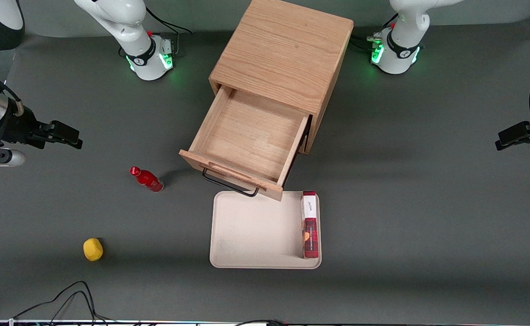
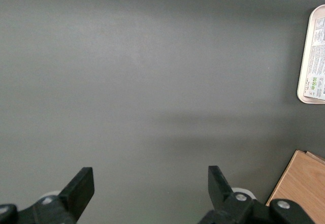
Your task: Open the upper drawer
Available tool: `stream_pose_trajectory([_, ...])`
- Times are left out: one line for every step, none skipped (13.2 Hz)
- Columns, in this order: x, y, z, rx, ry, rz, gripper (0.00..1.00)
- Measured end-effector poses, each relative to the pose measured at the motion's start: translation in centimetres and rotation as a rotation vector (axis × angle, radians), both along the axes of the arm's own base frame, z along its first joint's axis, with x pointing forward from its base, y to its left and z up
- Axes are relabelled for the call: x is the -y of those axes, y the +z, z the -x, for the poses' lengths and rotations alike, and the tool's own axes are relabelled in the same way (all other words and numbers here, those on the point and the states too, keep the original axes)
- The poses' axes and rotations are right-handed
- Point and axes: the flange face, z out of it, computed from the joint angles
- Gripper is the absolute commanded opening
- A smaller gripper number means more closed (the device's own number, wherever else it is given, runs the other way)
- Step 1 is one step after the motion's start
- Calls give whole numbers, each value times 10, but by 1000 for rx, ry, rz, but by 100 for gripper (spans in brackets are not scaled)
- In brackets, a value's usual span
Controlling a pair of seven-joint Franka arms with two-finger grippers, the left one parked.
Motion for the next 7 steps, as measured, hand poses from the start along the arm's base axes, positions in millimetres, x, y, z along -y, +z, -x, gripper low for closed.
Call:
stream_pose_trajectory([0,1,0,1,-4,1,100])
stream_pose_trajectory([-1,2,1,3,-5,2,100])
stream_pose_trajectory([-2,4,2,6,-4,3,100])
stream_pose_trajectory([-4,5,3,8,-1,5,100])
stream_pose_trajectory([-6,6,5,-1,3,7,100])
stream_pose_trajectory([-11,4,8,-20,11,12,100])
stream_pose_trajectory([-16,3,11,-34,17,19,100])
